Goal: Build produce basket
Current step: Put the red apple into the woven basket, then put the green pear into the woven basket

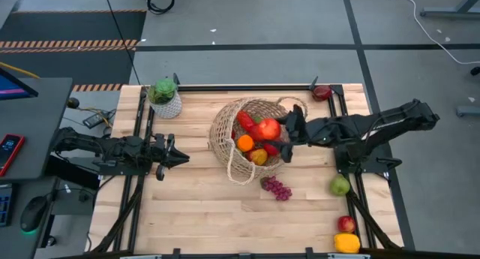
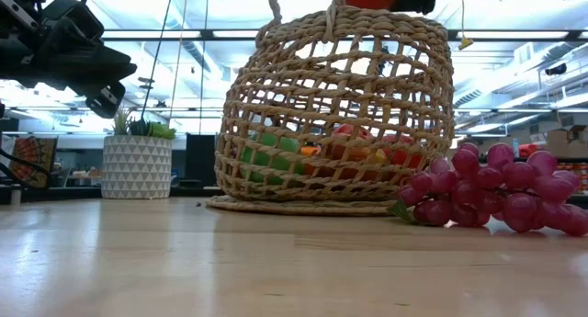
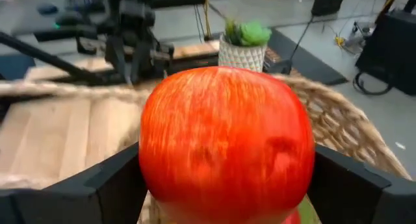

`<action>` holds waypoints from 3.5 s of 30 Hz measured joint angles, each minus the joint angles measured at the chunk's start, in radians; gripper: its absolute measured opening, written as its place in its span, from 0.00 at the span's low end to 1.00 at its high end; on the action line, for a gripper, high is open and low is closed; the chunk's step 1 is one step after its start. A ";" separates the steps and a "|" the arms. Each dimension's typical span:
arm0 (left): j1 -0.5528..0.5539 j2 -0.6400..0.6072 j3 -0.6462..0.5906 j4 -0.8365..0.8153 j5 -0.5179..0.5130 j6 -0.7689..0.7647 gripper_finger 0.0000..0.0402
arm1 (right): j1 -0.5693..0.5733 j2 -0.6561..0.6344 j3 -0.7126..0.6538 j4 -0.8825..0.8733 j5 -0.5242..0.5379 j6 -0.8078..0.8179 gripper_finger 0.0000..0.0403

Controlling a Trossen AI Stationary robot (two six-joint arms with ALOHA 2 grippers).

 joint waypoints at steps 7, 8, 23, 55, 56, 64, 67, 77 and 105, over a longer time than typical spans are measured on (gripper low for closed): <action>0.000 0.000 0.000 0.001 0.000 0.000 0.16 | -0.013 0.051 0.045 -0.135 -0.055 0.068 0.89; 0.000 0.000 0.000 0.001 0.000 0.000 0.16 | -0.013 0.064 0.059 -0.147 -0.058 0.068 0.89; 0.000 0.000 0.000 0.000 0.000 0.000 0.16 | -0.060 0.381 0.406 -0.532 -0.061 0.024 0.89; 0.000 0.000 0.000 0.000 0.000 0.000 0.16 | -0.152 0.436 0.461 -0.616 -0.161 -0.718 0.92; 0.000 0.000 0.000 0.000 0.000 0.000 0.15 | -0.159 0.436 0.454 -0.596 -0.162 -0.727 0.92; 0.000 0.000 0.000 0.000 0.000 0.000 0.14 | -0.200 0.436 0.406 -0.521 -0.189 -0.759 0.92; 0.000 0.000 0.000 0.000 0.000 0.000 0.14 | -0.211 0.435 0.366 -0.479 -0.188 -0.760 0.92; 0.000 0.000 0.000 0.000 0.000 0.000 0.15 | -0.222 0.435 0.261 -0.339 -0.247 -0.787 0.92; 0.000 0.000 0.000 0.000 0.000 0.000 0.16 | -0.225 0.437 0.504 -0.480 -0.161 -0.626 0.99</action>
